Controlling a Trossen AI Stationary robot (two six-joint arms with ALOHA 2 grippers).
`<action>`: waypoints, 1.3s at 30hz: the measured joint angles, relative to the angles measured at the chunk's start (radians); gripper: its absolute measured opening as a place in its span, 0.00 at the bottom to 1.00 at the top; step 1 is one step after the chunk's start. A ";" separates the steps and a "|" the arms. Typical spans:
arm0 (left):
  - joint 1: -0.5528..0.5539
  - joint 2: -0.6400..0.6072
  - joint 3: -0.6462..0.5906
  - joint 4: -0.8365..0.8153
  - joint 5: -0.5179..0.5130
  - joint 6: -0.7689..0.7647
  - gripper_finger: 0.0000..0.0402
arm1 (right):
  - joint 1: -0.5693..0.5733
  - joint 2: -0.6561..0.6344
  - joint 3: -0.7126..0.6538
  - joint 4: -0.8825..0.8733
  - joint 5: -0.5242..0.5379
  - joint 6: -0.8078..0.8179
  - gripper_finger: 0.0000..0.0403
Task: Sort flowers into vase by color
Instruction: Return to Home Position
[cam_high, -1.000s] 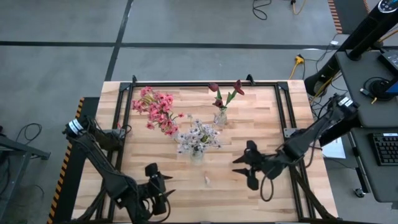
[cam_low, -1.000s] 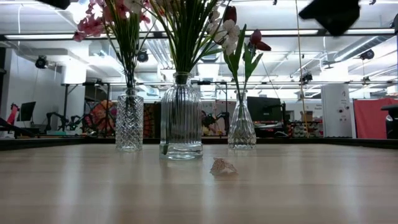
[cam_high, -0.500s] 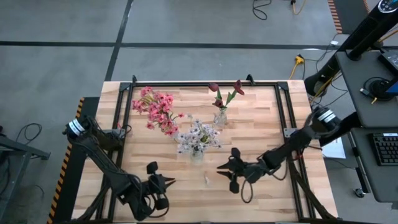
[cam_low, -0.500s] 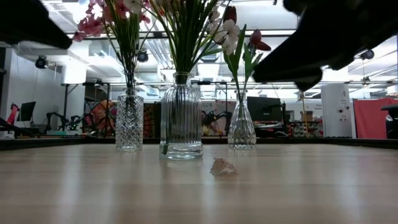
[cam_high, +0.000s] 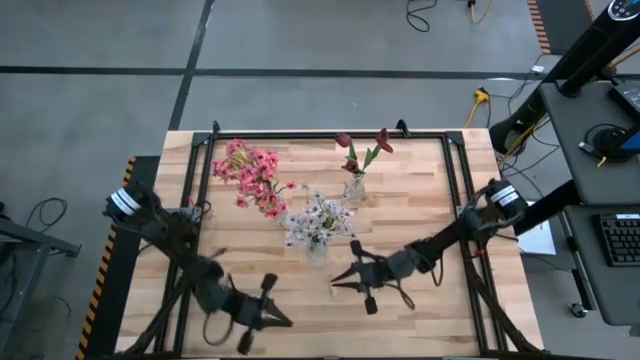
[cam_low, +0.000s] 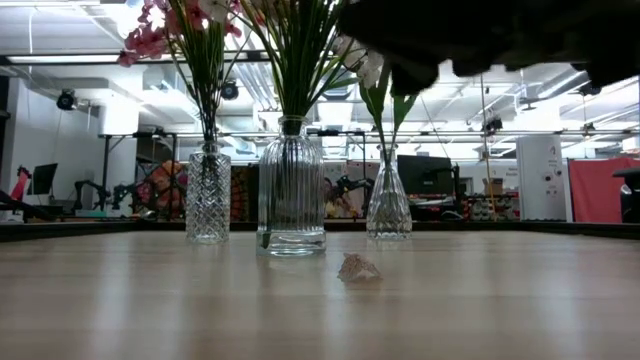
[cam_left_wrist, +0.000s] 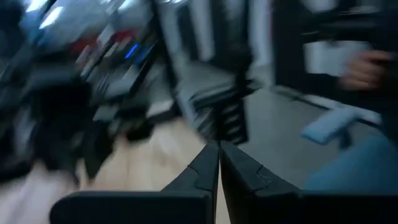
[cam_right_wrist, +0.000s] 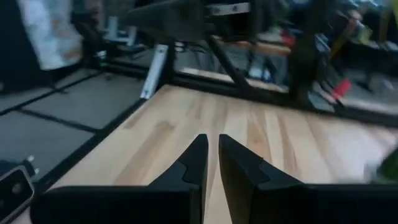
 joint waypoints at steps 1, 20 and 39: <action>0.015 -0.019 -0.034 0.051 0.075 0.076 0.00 | -0.013 -0.011 0.000 0.005 -0.045 -0.034 0.08; -0.003 -0.882 -0.334 -0.439 -0.095 0.314 0.00 | -0.180 -0.670 -0.322 0.000 -0.200 -0.242 0.08; 0.072 -0.867 -0.122 -1.302 0.191 -0.478 0.00 | -0.459 -1.064 -0.298 -0.443 -0.507 -0.158 0.08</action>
